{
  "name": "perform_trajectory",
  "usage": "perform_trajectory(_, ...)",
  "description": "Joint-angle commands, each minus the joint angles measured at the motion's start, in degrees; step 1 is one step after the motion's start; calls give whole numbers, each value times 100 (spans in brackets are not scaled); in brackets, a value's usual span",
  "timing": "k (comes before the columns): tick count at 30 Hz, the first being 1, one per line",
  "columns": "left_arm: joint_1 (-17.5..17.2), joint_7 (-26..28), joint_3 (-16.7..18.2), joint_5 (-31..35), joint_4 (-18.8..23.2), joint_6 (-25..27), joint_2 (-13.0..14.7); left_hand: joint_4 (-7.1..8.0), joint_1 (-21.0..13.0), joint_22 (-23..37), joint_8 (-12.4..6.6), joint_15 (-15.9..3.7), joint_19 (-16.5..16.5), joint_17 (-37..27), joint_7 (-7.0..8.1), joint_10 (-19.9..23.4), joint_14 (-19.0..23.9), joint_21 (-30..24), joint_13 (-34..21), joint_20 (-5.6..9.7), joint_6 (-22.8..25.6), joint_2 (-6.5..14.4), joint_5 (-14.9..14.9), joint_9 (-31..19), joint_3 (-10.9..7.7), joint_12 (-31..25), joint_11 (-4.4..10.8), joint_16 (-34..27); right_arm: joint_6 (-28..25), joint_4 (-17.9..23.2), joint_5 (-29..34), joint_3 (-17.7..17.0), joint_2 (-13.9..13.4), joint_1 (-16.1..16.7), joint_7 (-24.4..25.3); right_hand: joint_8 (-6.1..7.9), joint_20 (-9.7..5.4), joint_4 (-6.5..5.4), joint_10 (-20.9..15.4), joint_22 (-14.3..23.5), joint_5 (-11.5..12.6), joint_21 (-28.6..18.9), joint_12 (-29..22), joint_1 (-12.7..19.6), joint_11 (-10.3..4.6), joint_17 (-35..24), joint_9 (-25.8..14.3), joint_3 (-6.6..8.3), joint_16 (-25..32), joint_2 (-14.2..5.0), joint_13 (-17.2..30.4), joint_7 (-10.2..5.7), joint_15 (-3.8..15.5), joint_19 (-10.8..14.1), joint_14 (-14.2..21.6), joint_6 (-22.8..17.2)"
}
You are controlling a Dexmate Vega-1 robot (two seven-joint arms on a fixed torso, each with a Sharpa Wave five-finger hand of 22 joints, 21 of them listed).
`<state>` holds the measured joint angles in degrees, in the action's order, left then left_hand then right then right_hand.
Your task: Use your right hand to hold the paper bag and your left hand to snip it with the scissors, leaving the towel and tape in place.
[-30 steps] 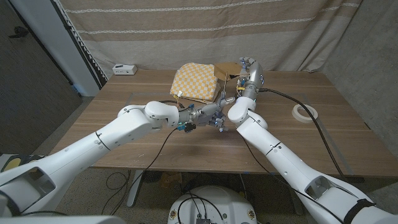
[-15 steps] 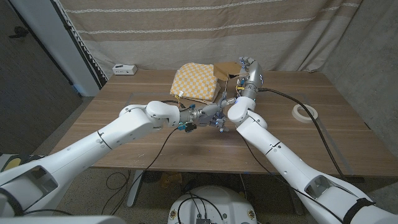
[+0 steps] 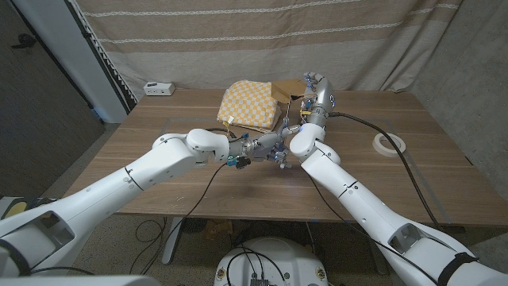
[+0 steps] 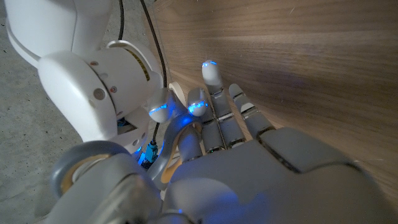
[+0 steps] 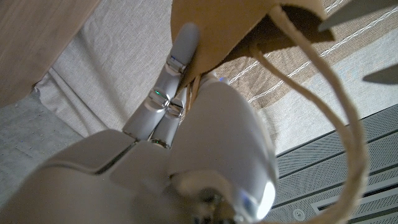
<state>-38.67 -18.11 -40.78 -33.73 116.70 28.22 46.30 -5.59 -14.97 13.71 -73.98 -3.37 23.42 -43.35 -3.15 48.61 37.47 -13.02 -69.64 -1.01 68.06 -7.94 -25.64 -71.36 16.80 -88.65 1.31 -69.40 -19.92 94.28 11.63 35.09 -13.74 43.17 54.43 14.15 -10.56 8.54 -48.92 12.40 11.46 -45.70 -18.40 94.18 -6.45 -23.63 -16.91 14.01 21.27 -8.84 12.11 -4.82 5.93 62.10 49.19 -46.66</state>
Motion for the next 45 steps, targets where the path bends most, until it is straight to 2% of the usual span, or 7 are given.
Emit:
perform_trajectory(1,-38,4,32,-24,-17,-25,7,278,-52,21,-1666,-379,26,-18,-634,56,25,-49,-33,-6,653,-11,-25,-2,268,-46,43,-38,26,-27,35,37,16,-20,-16,-4,-287,0,-22,21,27,-26,37,12,-13,-3,-21,33,-23,-66,32,-3,675,-84,28,37)
perform_trajectory(45,-55,-27,4,29,-2,-84,-4,310,-55,26,-1666,-375,28,9,-638,82,69,-51,-31,-9,657,-10,-31,-2,268,-47,60,-80,60,149,135,62,-10,69,-37,-50,-285,8,-51,15,31,-124,90,9,-10,38,-41,29,-36,-53,38,4,680,-177,36,7)
